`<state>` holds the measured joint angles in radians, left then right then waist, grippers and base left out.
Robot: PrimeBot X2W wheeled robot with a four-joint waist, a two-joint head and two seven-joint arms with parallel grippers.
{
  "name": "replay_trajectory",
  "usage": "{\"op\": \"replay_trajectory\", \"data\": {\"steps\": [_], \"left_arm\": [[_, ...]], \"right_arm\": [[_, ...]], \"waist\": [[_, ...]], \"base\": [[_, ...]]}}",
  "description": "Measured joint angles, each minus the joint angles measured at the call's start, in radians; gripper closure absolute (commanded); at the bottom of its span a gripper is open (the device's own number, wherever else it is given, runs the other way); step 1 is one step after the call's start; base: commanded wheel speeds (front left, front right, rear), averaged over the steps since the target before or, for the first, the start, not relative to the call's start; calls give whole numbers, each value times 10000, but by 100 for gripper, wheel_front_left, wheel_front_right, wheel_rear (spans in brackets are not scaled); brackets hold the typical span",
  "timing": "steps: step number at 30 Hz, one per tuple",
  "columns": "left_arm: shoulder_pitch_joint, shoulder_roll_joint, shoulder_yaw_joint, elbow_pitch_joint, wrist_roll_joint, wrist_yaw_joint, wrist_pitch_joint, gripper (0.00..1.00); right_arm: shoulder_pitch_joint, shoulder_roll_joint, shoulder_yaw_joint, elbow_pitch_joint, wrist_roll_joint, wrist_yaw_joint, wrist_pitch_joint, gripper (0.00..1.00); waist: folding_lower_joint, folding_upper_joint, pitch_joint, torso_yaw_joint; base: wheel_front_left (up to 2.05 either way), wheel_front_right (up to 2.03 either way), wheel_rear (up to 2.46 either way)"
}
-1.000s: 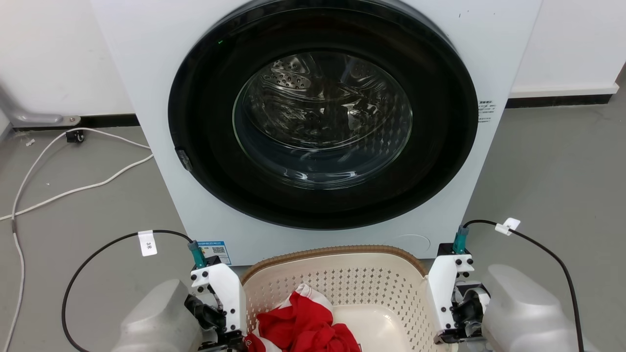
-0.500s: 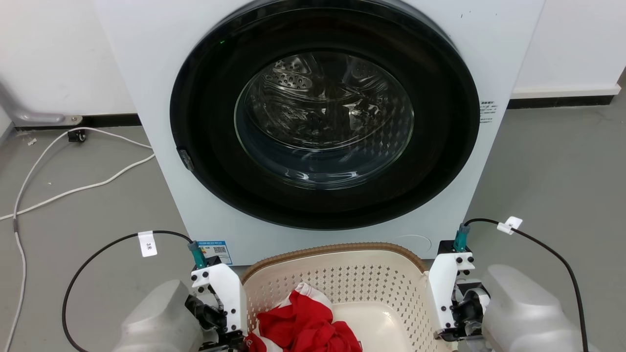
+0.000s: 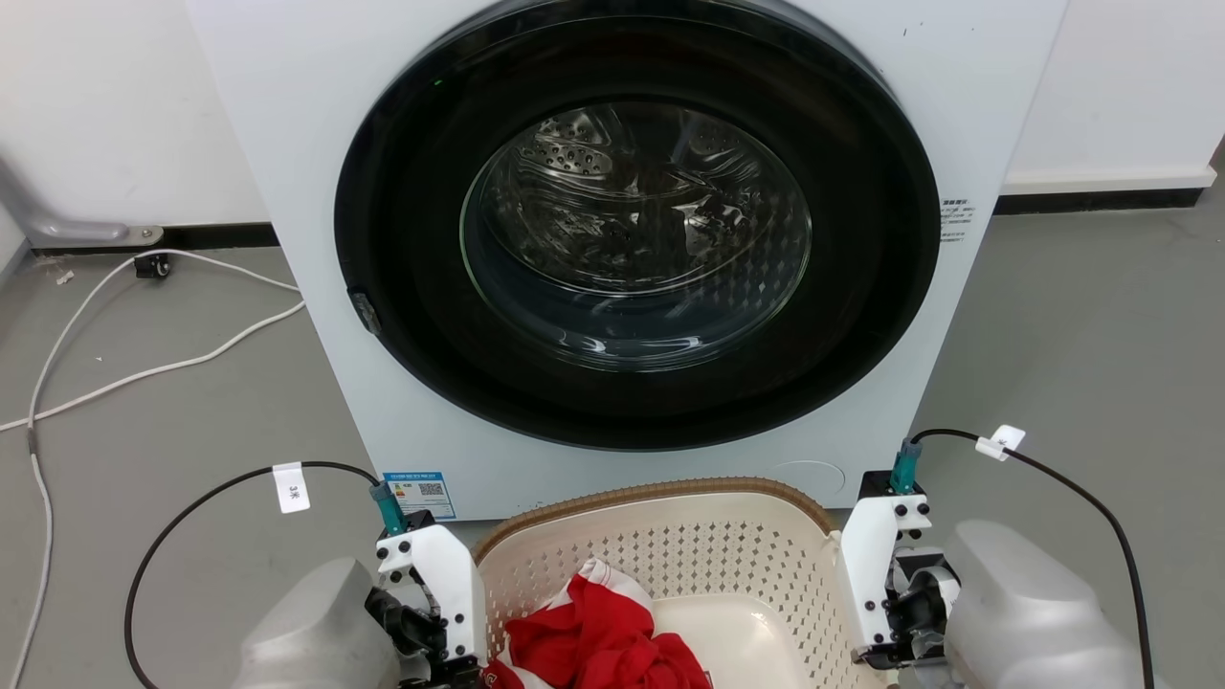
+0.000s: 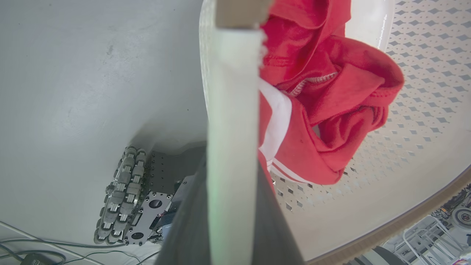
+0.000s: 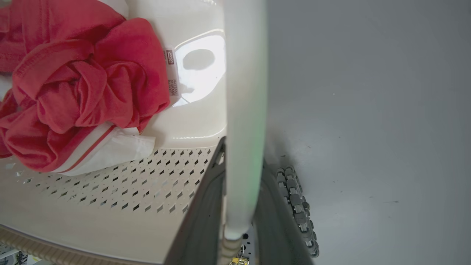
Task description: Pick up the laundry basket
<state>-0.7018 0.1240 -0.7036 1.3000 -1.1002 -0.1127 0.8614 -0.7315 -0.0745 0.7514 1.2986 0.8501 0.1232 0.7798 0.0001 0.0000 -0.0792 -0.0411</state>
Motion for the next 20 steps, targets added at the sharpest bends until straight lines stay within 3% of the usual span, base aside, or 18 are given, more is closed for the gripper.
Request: {"op": "replay_trajectory", "data": {"steps": [20], "left_arm": [[9,-4,-17,2,-65,0,-73,100]], "right_arm": [[25,13,-192,-2,-224,0,-44,100]], "waist": [[-1,0,36,16]], "base": [[0,0,0]]}}
